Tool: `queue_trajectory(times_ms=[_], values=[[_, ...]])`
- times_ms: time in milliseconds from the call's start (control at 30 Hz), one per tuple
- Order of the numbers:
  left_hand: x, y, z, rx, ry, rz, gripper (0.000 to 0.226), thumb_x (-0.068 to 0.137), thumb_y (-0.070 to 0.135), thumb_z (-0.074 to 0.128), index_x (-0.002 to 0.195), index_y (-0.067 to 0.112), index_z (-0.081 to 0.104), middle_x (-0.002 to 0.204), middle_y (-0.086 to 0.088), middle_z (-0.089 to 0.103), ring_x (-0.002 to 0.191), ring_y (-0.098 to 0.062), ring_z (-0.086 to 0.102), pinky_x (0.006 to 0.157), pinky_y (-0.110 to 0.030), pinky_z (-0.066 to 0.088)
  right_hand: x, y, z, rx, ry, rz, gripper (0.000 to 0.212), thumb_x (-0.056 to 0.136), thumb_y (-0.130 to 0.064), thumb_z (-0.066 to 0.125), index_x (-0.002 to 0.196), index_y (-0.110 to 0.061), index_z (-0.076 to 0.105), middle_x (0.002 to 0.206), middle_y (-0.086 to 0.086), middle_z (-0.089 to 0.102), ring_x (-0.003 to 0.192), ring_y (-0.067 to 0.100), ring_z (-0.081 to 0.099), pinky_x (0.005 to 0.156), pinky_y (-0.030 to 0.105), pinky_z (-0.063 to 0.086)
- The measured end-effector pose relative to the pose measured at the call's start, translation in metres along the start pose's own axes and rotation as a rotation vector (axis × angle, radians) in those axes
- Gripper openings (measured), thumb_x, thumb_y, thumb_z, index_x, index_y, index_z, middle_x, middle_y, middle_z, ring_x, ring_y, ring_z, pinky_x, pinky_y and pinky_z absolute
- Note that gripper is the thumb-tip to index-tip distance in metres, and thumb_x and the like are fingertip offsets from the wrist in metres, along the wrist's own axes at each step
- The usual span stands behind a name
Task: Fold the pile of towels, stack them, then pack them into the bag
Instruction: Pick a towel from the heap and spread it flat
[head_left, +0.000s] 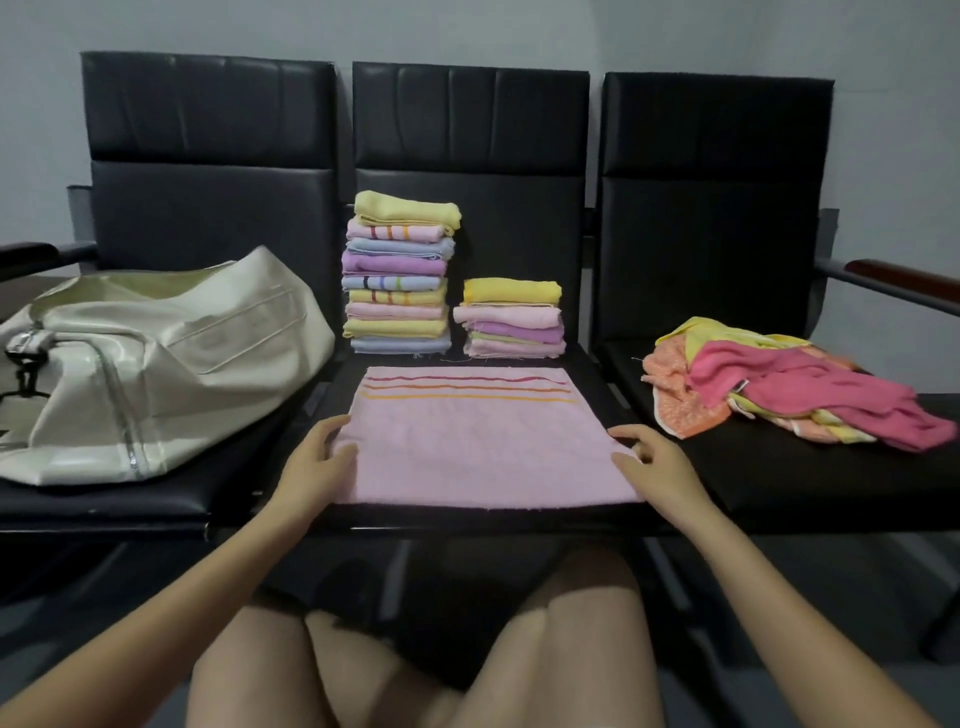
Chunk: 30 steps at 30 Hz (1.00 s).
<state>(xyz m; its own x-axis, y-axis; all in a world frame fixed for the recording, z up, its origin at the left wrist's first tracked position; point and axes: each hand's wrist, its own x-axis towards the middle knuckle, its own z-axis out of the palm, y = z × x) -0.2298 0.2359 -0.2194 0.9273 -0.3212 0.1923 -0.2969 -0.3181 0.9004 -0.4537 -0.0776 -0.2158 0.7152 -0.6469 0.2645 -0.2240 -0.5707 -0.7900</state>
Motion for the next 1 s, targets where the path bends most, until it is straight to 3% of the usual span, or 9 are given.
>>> queue_trajectory(times_ms=[100,233,333,433,500,600,733,833,1000], values=[[-0.008,-0.001,0.000,0.246,0.032,0.039,0.040,0.094,0.012,0.049,0.134,0.015,0.053,0.084,-0.003,0.064,0.085,-0.023,0.056,0.073,-0.032,0.040,-0.005,0.011,0.008,-0.248,0.089,-0.024,0.024,0.091,-0.014,0.059,0.113,-0.018,0.066,0.073,-0.006,0.055,0.075,0.021,0.054,0.064,0.032,0.039],[-0.018,-0.003,0.000,0.743,0.010,0.114,0.045,0.096,0.026,0.045,0.141,0.022,0.042,0.107,-0.007,0.063,0.094,-0.030,0.060,0.067,-0.035,0.043,-0.014,0.014,0.019,-0.532,0.139,-0.042,0.032,0.092,-0.017,0.054,0.124,-0.017,0.060,0.113,0.008,0.063,0.103,0.034,0.058,0.078,0.040,0.048],[-0.022,0.001,0.006,0.940,0.057,0.387,0.048,0.088,0.023,0.064,0.133,0.014,0.053,0.108,-0.013,0.056,0.095,-0.035,0.057,0.064,-0.039,0.047,-0.022,0.013,0.026,-0.617,0.257,-0.366,0.036,0.082,-0.021,0.055,0.117,-0.014,0.064,0.103,0.008,0.058,0.097,0.031,0.054,0.078,0.041,0.046],[-0.026,0.000,0.018,0.895,0.045,0.833,0.032,0.073,0.017,0.071,0.105,0.015,0.068,0.094,-0.008,0.060,0.077,-0.031,0.060,0.059,-0.037,0.051,-0.035,0.011,0.038,-0.454,0.086,-0.711,0.034,0.079,-0.039,0.057,0.108,-0.022,0.064,0.104,0.001,0.059,0.101,0.018,0.051,0.086,0.029,0.038],[-0.034,0.001,0.031,0.821,-0.135,0.986,0.023,0.079,0.030,0.058,0.100,0.023,0.064,0.093,0.001,0.058,0.077,-0.023,0.058,0.062,-0.031,0.047,-0.040,0.012,0.051,-0.488,-0.089,-0.790,0.040,0.076,-0.046,0.062,0.111,-0.026,0.061,0.111,-0.003,0.058,0.105,0.015,0.052,0.092,0.025,0.038],[-0.044,0.000,0.048,0.757,-0.287,0.997,0.021,0.084,0.039,0.055,0.101,0.028,0.061,0.097,0.006,0.053,0.084,-0.017,0.052,0.068,-0.030,0.045,-0.035,0.021,0.065,-0.565,-0.125,-0.845,0.040,0.076,-0.041,0.059,0.114,-0.031,0.057,0.117,-0.002,0.057,0.108,0.016,0.051,0.092,0.029,0.046],[-0.044,-0.005,0.055,0.682,-0.270,0.958,0.026,0.084,0.051,0.061,0.101,0.032,0.059,0.103,0.009,0.050,0.090,-0.015,0.050,0.076,-0.029,0.043,-0.030,0.028,0.067,-0.411,-0.045,-0.933,0.017,0.088,-0.030,0.058,0.102,-0.025,0.066,0.115,0.005,0.064,0.108,0.022,0.056,0.092,0.031,0.044],[-0.045,-0.011,0.059,0.713,-0.257,0.978,0.038,0.081,0.061,0.061,0.104,0.031,0.056,0.109,0.008,0.049,0.097,-0.014,0.048,0.081,-0.029,0.041,-0.029,0.020,0.064,-0.352,-0.051,-0.911,0.018,0.089,-0.027,0.056,0.093,-0.018,0.071,0.110,0.003,0.068,0.102,0.020,0.061,0.088,0.028,0.045],[-0.036,0.001,0.071,0.727,-0.132,0.997,0.020,0.083,0.034,0.052,0.097,0.022,0.058,0.093,0.002,0.058,0.081,-0.024,0.056,0.063,-0.031,0.045,-0.009,-0.023,0.048,-0.221,-0.055,-0.668,0.022,0.092,-0.030,0.048,0.098,-0.018,0.065,0.093,-0.009,0.068,0.085,0.012,0.061,0.070,0.027,0.048]])
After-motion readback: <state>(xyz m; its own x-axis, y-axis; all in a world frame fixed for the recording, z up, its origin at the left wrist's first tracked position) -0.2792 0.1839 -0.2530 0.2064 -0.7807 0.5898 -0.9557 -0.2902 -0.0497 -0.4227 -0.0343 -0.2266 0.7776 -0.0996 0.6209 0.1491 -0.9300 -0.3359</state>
